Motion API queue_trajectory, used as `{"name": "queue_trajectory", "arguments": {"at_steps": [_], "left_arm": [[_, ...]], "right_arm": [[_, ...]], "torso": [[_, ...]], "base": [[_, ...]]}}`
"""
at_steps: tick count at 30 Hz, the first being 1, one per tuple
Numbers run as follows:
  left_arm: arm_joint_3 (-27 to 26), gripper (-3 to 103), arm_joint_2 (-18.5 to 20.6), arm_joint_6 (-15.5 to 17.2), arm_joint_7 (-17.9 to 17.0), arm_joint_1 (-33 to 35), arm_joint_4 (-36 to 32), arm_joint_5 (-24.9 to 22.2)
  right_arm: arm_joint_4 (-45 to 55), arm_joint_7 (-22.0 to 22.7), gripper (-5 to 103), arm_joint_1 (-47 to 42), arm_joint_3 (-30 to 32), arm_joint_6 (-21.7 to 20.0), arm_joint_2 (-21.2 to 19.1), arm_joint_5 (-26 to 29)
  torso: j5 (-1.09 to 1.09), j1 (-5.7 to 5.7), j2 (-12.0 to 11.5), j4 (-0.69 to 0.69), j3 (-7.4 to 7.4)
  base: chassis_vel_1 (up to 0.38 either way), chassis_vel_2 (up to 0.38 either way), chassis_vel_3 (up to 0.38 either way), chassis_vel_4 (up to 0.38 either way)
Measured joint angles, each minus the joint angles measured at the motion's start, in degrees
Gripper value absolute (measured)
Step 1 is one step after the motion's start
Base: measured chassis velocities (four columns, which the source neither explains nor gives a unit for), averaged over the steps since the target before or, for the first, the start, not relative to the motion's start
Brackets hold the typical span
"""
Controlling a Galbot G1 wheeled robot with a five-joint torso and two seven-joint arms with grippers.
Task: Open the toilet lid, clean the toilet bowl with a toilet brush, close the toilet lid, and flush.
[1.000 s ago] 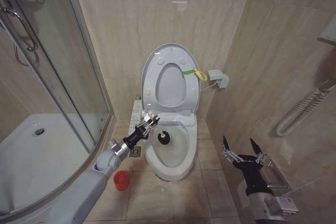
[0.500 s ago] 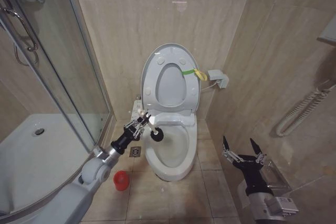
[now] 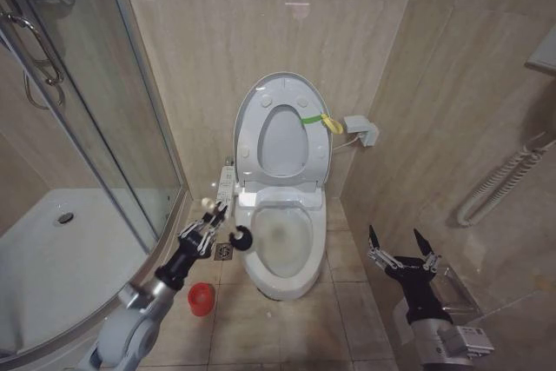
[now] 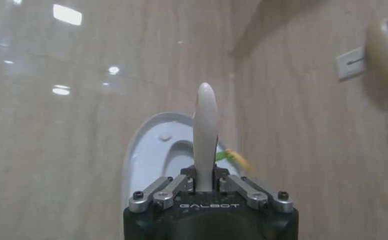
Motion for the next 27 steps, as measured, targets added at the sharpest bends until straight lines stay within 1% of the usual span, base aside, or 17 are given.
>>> {"name": "queue_trajectory", "arguments": {"at_steps": [4,5,7,8,9,11,13,14,15,17,19,20,22,23,24,26,27], "left_arm": [[-4.74,16,-5.23,-1.11,-2.63,7.97,-1.72,3.87],[-4.74,16,-5.23,-1.11,-2.63,7.97,-1.72,3.87],[-5.94,16,-6.80,-1.71,-3.16,10.13,-1.82,4.91],[-6.80,16,-7.97,-2.60,-3.21,11.51,-1.53,5.53],[-6.80,16,-7.97,-2.60,-3.21,11.51,-1.53,5.53],[-8.48,16,-9.77,-4.84,-2.61,13.16,0.73,6.03],[-9.66,16,-10.42,-6.87,-1.11,13.18,3.75,5.92],[-9.66,16,-10.42,-6.87,-1.11,13.18,3.75,5.92],[-10.30,16,-10.60,-8.65,0.41,12.47,6.70,5.61],[-10.90,16,-10.58,-10.14,2.03,10.95,10.94,4.89],[-10.95,16,-10.37,-11.06,3.67,9.00,14.89,3.51],[-10.95,16,-10.37,-11.06,3.67,9.00,14.89,3.51],[-10.41,16,-9.70,-12.30,7.40,6.18,19.99,0.12],[-10.41,16,-9.70,-12.30,7.40,6.18,19.99,0.12],[-9.84,16,-9.34,-13.08,9.84,4.95,22.09,-2.37],[-9.06,16,-9.01,-13.99,12.94,2.93,25.27,-4.50],[-9.06,16,-9.01,-13.99,12.94,2.93,25.27,-4.50]], "right_arm": [[0.00,0.03,100,0.00,0.00,0.00,0.00,0.00],[0.00,0.03,100,0.00,0.00,0.00,0.00,0.00],[0.00,0.01,100,0.00,0.00,0.00,0.00,0.00],[0.00,0.00,100,0.00,0.00,0.00,0.00,0.00],[0.00,0.00,100,0.00,0.00,0.00,0.00,0.00],[0.00,0.01,100,0.00,0.00,0.00,0.00,0.00],[0.00,0.00,100,0.00,0.00,0.00,0.00,0.00],[0.00,0.00,100,0.00,0.00,0.00,0.00,0.00],[0.00,0.00,100,0.00,0.00,0.00,0.00,0.00],[0.00,0.01,100,0.00,0.00,0.00,0.00,0.00],[0.00,0.01,100,0.00,0.00,0.00,0.00,0.00],[0.00,0.01,100,0.00,0.00,0.00,0.00,0.00],[0.00,0.00,100,0.00,0.00,0.00,0.00,0.00],[0.00,0.00,100,0.00,0.00,0.00,0.00,0.00],[0.00,0.00,100,0.00,0.00,0.00,0.00,0.00],[0.00,0.01,100,0.00,0.00,0.00,0.00,0.00],[0.00,0.01,100,0.00,0.00,0.00,0.00,0.00]], "torso": [[0.00,0.00,0.00,0.01,0.00],[0.00,0.00,0.00,0.01,0.00],[0.01,0.00,0.00,0.02,0.01],[0.00,0.00,0.00,0.02,0.00],[0.00,0.00,0.00,0.02,0.00],[0.01,0.00,0.00,0.02,0.01],[0.01,0.00,0.00,0.01,0.01],[0.01,0.00,0.00,0.01,0.01],[0.00,0.00,0.00,0.01,0.01],[0.00,0.00,0.00,0.00,0.01],[0.00,0.00,-0.01,-0.01,0.01],[0.00,0.00,-0.01,-0.01,0.01],[0.00,0.01,-0.01,-0.01,0.01],[0.00,0.01,-0.01,-0.01,0.01],[-0.01,0.01,-0.01,0.00,0.01],[-0.01,0.01,-0.01,-0.01,0.01],[-0.01,0.01,-0.01,-0.01,0.01]], "base": [[0.000,0.000,0.000,0.000],[0.000,0.000,0.000,0.000],[0.000,0.000,0.000,0.000],[0.000,0.000,0.000,0.000],[0.000,0.000,0.000,0.000],[0.000,0.000,0.000,0.000],[0.000,0.000,0.000,0.000],[0.000,0.000,0.000,0.000],[0.000,0.000,0.000,0.000],[0.000,0.000,0.000,0.000],[0.000,0.000,0.000,0.000],[0.000,0.000,0.000,0.000],[0.000,0.000,0.000,0.000],[0.000,0.000,0.000,0.000],[0.000,0.000,0.000,0.000],[0.000,0.000,0.000,0.000],[0.000,0.000,0.000,0.000]]}}
